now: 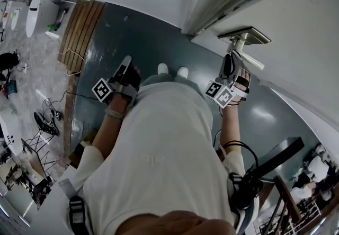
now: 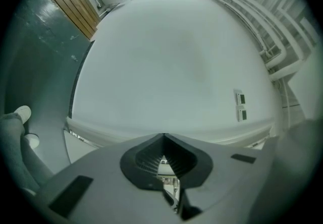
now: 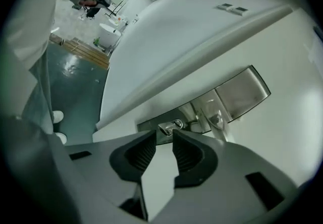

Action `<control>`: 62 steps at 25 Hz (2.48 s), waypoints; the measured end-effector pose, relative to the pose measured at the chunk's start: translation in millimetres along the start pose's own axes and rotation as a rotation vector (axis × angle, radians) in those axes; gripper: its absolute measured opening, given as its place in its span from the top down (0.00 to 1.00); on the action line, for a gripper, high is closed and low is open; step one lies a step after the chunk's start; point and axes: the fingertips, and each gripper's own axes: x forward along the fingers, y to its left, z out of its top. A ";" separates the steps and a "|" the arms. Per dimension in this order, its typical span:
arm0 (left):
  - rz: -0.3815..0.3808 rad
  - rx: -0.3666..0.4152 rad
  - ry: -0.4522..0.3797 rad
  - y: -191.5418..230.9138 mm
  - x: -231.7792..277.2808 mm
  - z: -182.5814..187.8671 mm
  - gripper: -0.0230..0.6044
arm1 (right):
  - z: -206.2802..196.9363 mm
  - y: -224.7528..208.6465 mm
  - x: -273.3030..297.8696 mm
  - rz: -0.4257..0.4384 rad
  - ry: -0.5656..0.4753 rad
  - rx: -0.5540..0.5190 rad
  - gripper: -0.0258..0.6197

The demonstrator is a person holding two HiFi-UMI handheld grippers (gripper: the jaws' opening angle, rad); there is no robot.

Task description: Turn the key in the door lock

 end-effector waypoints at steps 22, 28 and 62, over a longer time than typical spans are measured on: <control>0.002 -0.047 -0.060 8.4 -16.0 15.1 0.95 | 15.1 -10.4 30.7 -0.147 0.025 -0.162 0.79; 0.005 -0.038 -0.042 7.1 -13.2 13.0 0.95 | 17.5 -14.6 28.1 -0.128 -0.012 0.076 0.79; 0.013 -0.036 -0.041 7.7 -13.3 13.7 0.95 | -6.3 -29.1 32.8 0.379 -0.301 2.123 0.84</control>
